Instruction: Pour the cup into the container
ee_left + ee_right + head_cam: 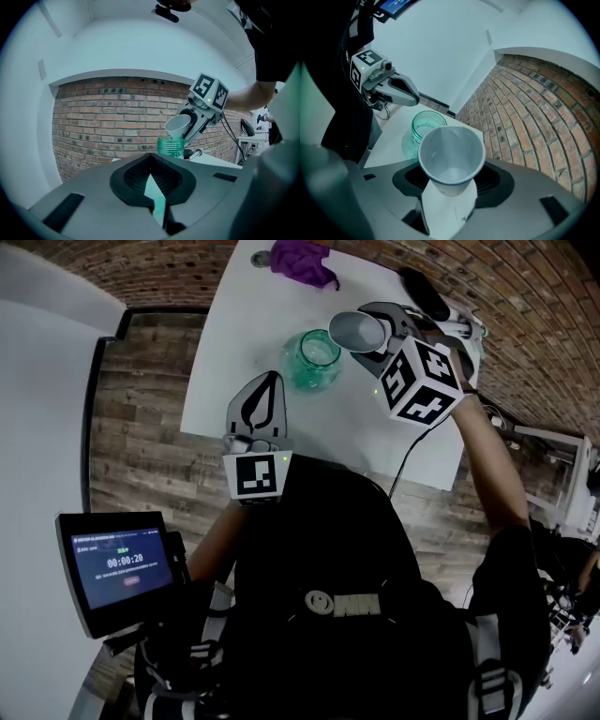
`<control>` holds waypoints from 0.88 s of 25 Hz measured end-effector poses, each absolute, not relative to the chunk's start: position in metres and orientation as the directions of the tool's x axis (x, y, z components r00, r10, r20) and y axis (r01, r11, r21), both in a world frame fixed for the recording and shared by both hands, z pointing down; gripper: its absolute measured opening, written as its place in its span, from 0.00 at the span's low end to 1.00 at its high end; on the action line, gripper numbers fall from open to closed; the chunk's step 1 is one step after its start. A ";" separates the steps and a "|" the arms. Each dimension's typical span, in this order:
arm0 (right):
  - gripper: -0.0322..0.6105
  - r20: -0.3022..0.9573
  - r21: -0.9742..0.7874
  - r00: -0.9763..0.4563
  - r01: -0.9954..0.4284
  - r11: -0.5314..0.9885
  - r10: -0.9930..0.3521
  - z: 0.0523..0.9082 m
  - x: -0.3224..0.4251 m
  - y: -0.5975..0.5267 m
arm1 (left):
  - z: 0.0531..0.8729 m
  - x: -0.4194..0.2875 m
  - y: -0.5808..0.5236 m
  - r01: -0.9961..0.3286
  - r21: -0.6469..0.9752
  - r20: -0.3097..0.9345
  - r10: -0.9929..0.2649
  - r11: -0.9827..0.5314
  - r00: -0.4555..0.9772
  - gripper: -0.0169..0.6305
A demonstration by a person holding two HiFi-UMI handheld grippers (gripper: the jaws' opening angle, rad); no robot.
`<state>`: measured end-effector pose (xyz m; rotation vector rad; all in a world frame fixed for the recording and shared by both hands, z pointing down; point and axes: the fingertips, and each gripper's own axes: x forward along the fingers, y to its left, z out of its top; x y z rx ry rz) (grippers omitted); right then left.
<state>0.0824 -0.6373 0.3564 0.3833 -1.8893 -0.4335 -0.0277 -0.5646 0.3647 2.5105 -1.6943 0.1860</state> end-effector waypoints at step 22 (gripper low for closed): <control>0.47 0.804 0.564 -0.276 0.076 0.822 -0.526 0.350 0.085 -0.636 | 0.356 -0.021 -0.572 -0.928 0.024 0.139 -0.918 -0.373 0.372 0.02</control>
